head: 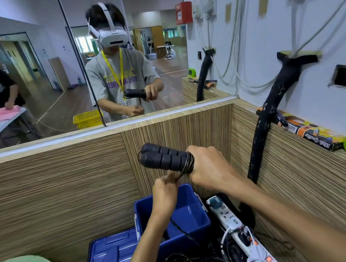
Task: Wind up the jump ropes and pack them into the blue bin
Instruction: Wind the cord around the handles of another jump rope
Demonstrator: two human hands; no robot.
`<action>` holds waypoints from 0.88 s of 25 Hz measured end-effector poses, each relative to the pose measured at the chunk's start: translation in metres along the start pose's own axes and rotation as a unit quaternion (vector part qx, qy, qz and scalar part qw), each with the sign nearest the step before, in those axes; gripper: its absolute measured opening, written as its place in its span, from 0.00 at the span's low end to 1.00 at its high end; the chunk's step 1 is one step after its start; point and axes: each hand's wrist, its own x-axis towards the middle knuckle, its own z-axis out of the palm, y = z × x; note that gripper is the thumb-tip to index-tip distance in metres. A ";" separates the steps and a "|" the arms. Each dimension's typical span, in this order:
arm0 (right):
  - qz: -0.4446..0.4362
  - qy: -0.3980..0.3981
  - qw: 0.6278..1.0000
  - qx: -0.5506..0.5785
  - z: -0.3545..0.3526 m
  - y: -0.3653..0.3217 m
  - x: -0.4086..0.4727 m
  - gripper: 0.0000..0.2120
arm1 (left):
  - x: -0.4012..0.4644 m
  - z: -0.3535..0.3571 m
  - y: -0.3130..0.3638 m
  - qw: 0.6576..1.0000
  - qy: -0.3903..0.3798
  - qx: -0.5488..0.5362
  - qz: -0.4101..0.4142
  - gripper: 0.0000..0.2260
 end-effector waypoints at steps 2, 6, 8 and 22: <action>-0.023 -0.016 1.000 0.010 -0.005 0.000 -0.005 0.11 | 0.012 -0.004 0.001 0.997 -0.021 0.023 0.064 0.09; -0.114 -0.053 0.992 0.017 -0.017 -0.003 -0.019 0.12 | 0.024 -0.009 0.028 0.982 -0.099 0.148 0.057 0.17; -0.151 -0.076 0.986 -0.011 -0.017 0.000 -0.027 0.11 | 0.037 -0.015 0.045 0.947 -0.094 0.239 0.191 0.27; 0.007 -0.041 0.992 -0.116 0.007 0.026 -0.013 0.05 | -0.011 0.011 0.120 0.775 -0.025 0.563 0.285 0.17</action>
